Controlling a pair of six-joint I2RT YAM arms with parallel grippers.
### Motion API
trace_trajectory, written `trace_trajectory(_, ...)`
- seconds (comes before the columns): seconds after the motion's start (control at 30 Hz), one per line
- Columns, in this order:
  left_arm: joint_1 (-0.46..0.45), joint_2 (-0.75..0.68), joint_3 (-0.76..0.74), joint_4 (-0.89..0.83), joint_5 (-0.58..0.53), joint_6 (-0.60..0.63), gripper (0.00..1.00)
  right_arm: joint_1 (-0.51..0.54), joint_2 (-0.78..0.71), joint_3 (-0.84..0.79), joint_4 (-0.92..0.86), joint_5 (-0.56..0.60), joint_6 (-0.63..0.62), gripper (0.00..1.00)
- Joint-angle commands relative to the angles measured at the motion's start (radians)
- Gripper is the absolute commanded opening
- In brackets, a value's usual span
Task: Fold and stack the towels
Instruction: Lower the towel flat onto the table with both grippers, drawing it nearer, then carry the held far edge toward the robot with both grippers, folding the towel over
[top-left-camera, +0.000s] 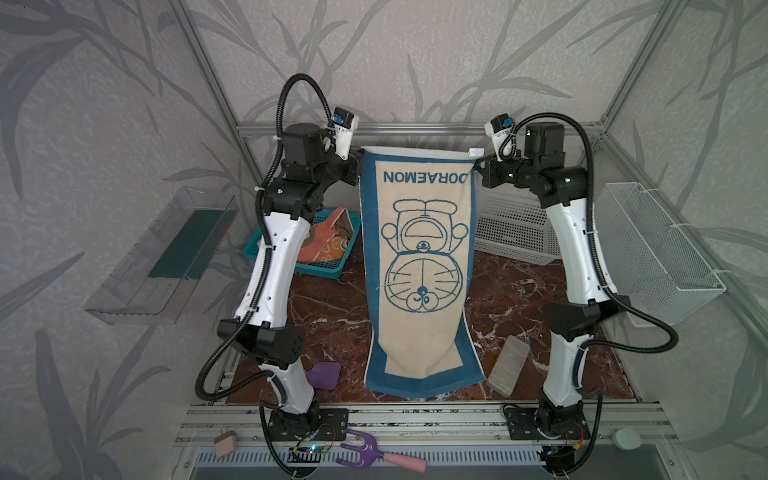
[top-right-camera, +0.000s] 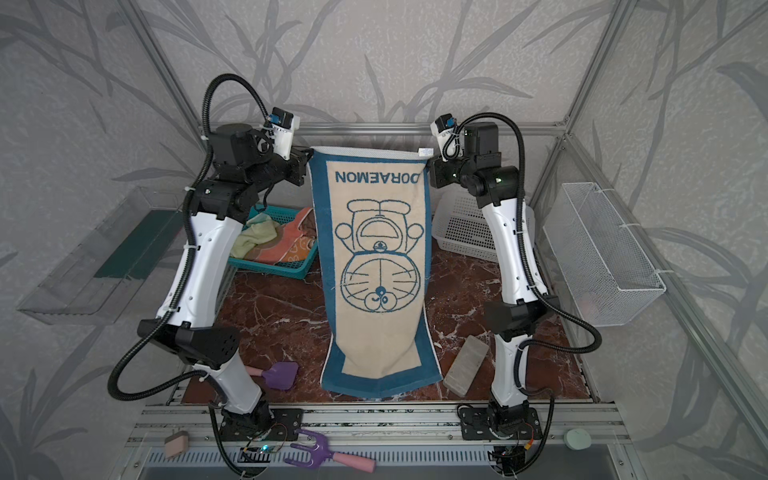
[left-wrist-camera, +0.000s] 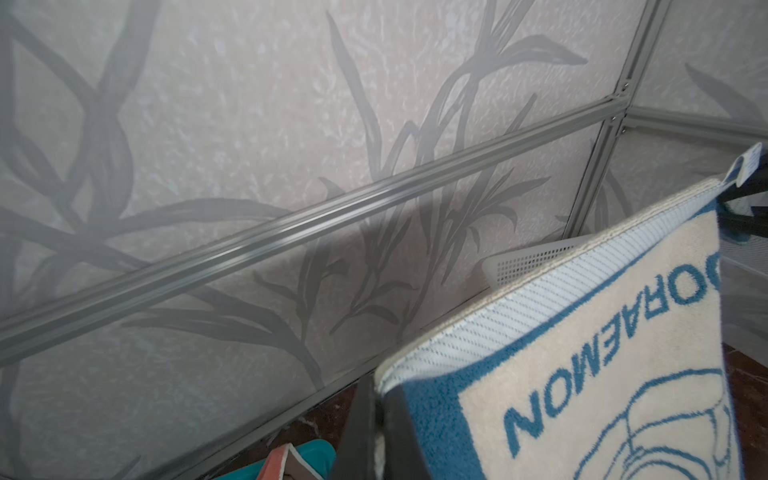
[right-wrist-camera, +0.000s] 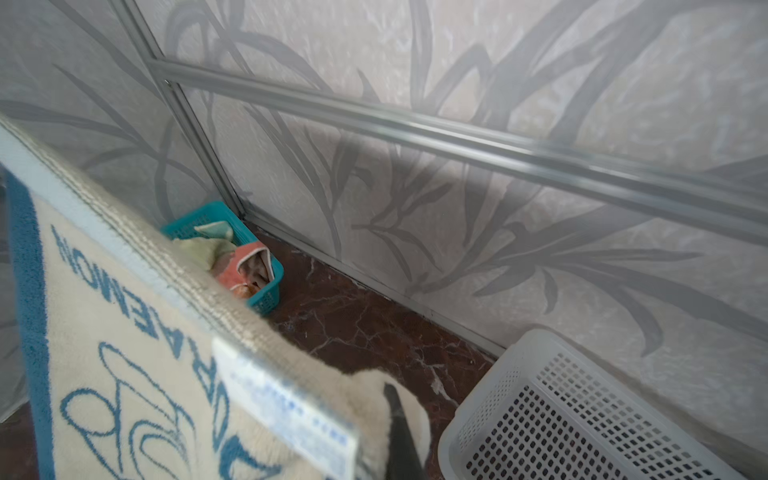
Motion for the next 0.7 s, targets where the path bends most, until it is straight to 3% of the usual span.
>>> trace_trajectory(0.0, 0.069, 0.071, -0.046, 0.108, -0.072, -0.031, 0.0, -0.036, 0.119, 0.074, -0.004, 0.127, 0.007, 0.0)
trace_trajectory(0.2, 0.083, 0.14, -0.184, 0.232, -0.049, -0.057, 0.0, -0.004, 0.28, 0.182, -0.038, 0.156, -0.022, 0.0)
trace_trajectory(0.5, 0.128, 0.139, -0.28, 0.222, -0.021, -0.065, 0.0, 0.005, 0.286, 0.115, -0.11, 0.368, -0.051, 0.0)
trace_trajectory(0.67, 0.12, 0.085, -0.39, 0.213, 0.021, -0.087, 0.0, 0.014, 0.253, 0.062, -0.19, 0.351, -0.034, 0.0)
